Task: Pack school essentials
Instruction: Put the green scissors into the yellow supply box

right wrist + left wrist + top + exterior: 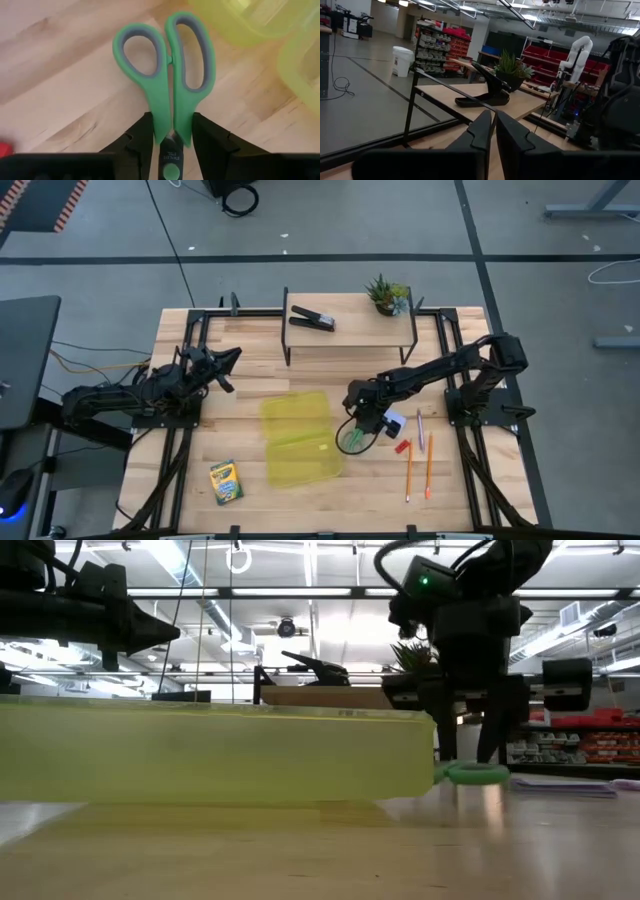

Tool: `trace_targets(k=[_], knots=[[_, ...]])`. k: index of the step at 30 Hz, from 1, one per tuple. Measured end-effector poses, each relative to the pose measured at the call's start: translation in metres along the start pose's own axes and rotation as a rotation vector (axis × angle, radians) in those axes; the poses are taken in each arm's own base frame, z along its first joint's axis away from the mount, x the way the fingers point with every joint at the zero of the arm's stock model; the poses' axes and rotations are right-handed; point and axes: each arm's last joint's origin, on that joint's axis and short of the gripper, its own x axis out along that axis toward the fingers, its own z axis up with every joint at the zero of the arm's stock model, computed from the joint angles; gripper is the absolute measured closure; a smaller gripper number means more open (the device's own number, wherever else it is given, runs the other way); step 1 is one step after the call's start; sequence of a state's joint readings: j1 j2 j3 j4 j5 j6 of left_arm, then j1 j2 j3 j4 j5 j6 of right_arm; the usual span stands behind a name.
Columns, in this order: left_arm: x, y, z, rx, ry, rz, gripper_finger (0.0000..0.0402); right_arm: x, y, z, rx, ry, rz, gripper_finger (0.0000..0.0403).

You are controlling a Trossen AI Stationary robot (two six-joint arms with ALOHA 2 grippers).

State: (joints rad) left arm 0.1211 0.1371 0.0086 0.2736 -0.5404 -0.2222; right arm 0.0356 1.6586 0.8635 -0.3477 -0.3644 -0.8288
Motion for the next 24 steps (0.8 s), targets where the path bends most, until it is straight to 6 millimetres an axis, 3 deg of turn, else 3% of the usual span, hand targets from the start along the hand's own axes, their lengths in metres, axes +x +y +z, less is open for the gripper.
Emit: trace_targets(k=[13, 18, 24], knots=[[0.0, 0.0, 0.0, 0.001, 0.001, 0.001, 0.0376, -0.032, 0.004, 0.013, 0.013, -0.06, -0.084, 0.0273], [0.0, 0.0, 0.0, 0.0, 0.0, 0.0, 0.0369, -0.031, 0.006, 0.018, 0.083, -0.084, -0.09, 0.0273], [0.0, 0.0, 0.0, 0.0, 0.0, 0.0, 0.0367, -0.025, 0.015, 0.038, 0.139, -0.133, -0.139, 0.0272]])
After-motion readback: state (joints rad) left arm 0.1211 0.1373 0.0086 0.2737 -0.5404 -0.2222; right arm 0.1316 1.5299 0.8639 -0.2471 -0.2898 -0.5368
